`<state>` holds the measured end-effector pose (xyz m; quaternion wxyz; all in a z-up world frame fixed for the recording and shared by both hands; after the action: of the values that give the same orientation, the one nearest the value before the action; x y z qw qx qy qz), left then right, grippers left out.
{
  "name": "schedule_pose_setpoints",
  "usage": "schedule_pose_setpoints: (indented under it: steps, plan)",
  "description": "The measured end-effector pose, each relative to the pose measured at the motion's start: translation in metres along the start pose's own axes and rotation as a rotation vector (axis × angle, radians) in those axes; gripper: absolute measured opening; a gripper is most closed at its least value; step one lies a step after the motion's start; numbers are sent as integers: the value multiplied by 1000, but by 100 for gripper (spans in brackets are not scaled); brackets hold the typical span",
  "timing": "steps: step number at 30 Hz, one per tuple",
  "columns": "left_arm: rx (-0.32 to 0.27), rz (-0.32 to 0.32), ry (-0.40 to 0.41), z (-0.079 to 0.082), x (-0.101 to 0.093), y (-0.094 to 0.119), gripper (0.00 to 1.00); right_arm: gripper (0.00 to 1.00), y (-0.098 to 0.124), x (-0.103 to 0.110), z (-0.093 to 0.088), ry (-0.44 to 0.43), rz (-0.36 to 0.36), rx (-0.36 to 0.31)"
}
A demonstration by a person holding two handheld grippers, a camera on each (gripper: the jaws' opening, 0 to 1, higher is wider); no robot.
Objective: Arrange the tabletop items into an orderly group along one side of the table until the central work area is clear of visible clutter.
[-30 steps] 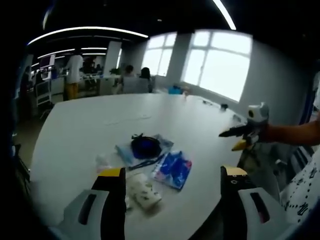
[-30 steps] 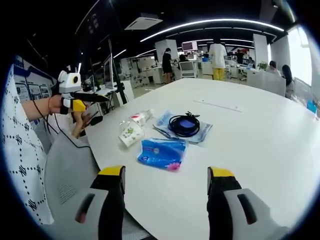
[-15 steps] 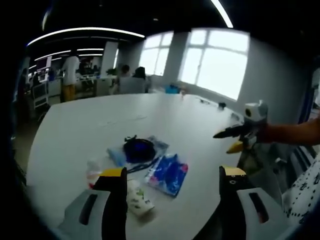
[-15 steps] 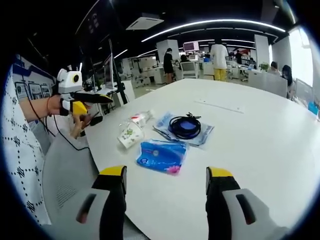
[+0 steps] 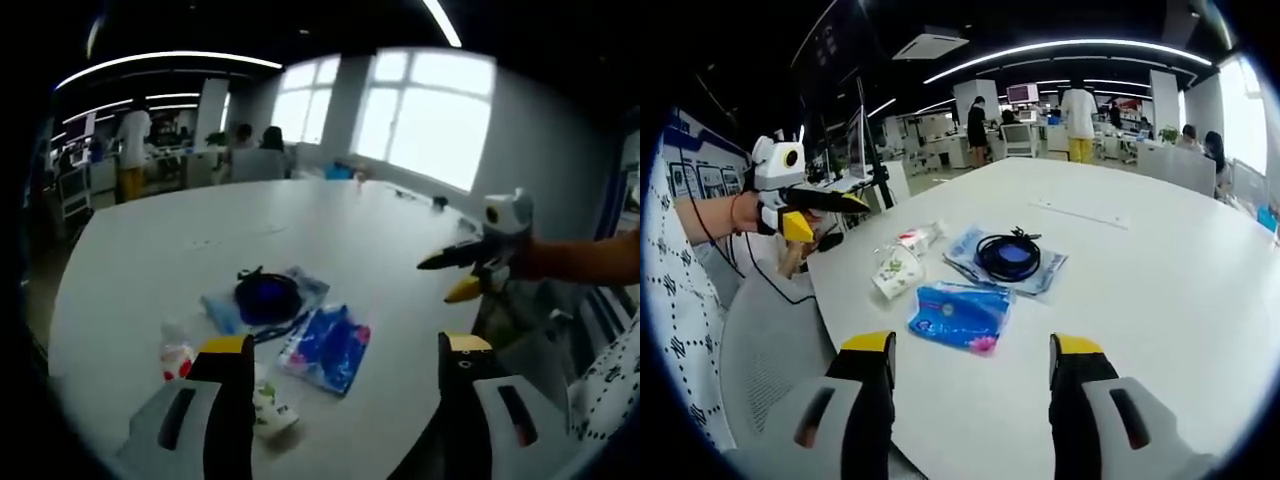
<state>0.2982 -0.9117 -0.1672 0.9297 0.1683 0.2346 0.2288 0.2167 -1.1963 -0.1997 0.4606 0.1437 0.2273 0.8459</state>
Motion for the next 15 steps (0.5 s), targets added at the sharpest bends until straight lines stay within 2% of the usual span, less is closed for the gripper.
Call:
schedule_pose_setpoints:
  steps: [11,15]
  plan:
    - [32,31,-25,-4,-2,-12,69,58,-5,-3,1,6,-5,3]
    - [51,52,-43,-6,-4,-17,66,57,-7,-3,2,5,-6,0]
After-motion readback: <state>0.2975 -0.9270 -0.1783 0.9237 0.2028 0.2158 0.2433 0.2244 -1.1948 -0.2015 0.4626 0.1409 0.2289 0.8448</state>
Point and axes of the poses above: the point that each gripper's makers call its tool centre point, and the gripper's own axes: y roughly backward along the fingers, x roughly to its left, z roughly out of its top, the point moved 8 cm from there along y, roughly backward along the fingers, and after that the axes turned 9 degrees about y, right-handed, at the moved point
